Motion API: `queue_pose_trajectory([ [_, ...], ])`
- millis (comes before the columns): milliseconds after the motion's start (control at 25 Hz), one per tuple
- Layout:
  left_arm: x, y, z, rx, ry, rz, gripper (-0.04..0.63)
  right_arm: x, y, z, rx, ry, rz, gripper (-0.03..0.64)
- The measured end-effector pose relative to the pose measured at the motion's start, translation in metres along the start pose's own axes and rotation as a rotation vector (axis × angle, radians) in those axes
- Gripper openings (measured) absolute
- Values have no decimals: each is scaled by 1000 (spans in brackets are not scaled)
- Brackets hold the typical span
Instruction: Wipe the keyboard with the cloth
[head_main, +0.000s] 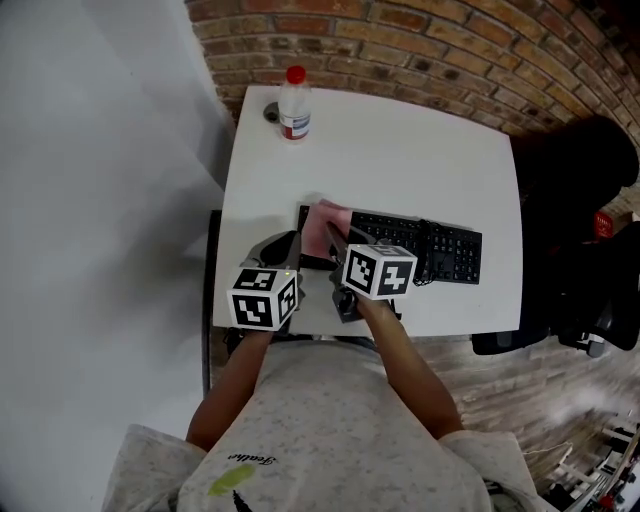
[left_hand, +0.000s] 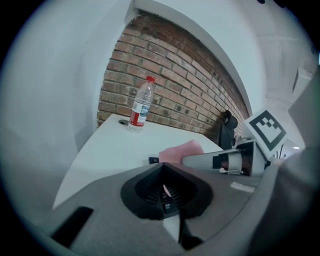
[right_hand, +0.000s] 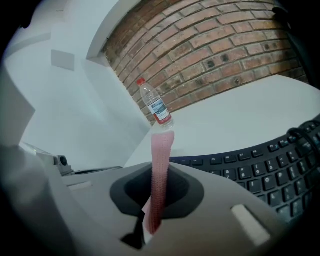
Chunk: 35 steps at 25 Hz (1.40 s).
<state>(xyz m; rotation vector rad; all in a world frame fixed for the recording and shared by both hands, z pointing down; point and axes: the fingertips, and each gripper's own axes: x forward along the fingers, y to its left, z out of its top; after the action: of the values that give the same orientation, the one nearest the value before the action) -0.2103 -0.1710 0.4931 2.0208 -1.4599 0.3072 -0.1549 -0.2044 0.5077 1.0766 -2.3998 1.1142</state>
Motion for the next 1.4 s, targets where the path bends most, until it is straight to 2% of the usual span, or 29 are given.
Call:
queue_pose_trajectory([
  [560, 21, -52, -2, 13, -16, 11, -14, -38, -46, 7, -34, 8, -39, 20],
  [1040, 41, -99, -6, 67, -6, -25, -12, -80, -91, 18, -59, -7, -132, 20],
  [1400, 46, -122, -6, 97, -1, -36, -14, -110, -122, 24, -7, -9, -169, 20],
])
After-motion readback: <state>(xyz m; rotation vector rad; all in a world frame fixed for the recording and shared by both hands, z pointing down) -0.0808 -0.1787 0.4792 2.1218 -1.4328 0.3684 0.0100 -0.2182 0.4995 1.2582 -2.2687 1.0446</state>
